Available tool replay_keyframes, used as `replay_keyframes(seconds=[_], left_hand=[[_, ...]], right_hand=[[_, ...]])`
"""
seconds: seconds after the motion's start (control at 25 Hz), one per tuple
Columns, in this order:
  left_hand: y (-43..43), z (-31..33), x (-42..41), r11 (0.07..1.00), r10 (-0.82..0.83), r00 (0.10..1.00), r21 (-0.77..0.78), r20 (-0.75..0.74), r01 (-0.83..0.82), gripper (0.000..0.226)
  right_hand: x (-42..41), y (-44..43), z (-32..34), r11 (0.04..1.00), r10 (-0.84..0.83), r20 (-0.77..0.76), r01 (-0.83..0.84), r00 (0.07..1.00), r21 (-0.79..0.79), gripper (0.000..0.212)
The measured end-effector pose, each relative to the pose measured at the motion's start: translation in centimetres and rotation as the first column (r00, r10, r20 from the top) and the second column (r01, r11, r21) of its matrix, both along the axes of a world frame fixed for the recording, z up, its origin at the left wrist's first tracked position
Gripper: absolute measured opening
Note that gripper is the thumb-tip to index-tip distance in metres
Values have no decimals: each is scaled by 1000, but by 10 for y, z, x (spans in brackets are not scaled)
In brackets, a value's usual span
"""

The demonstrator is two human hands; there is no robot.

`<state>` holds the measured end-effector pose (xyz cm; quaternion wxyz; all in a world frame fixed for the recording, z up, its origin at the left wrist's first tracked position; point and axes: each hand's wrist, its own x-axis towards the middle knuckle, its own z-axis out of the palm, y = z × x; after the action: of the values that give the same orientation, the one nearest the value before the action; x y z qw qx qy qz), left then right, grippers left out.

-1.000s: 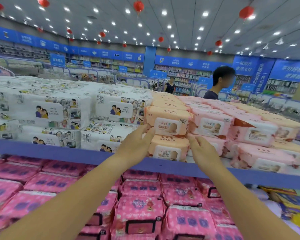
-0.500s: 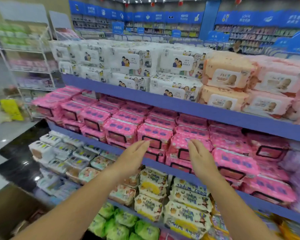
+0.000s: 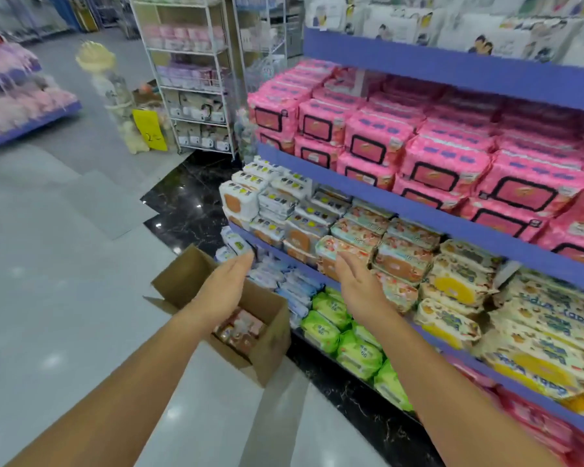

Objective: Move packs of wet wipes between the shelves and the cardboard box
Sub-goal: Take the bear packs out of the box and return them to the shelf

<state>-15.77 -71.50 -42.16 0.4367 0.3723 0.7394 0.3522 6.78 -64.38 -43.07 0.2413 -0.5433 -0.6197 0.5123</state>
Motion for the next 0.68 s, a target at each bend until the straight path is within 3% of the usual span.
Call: replay_keyframes(seconds=[0.2,0.68], left_hand=[[-13,-40,-129,991,66,998,-120,4,-65,54],[123,-166,-302,909,-175,984,-388,-31,149,32]], right_hand=[[-136,-15,-60,993,35,9,-34,999,-114,58],[-310,67,-233,947,-27,216,94,976,-306,58]])
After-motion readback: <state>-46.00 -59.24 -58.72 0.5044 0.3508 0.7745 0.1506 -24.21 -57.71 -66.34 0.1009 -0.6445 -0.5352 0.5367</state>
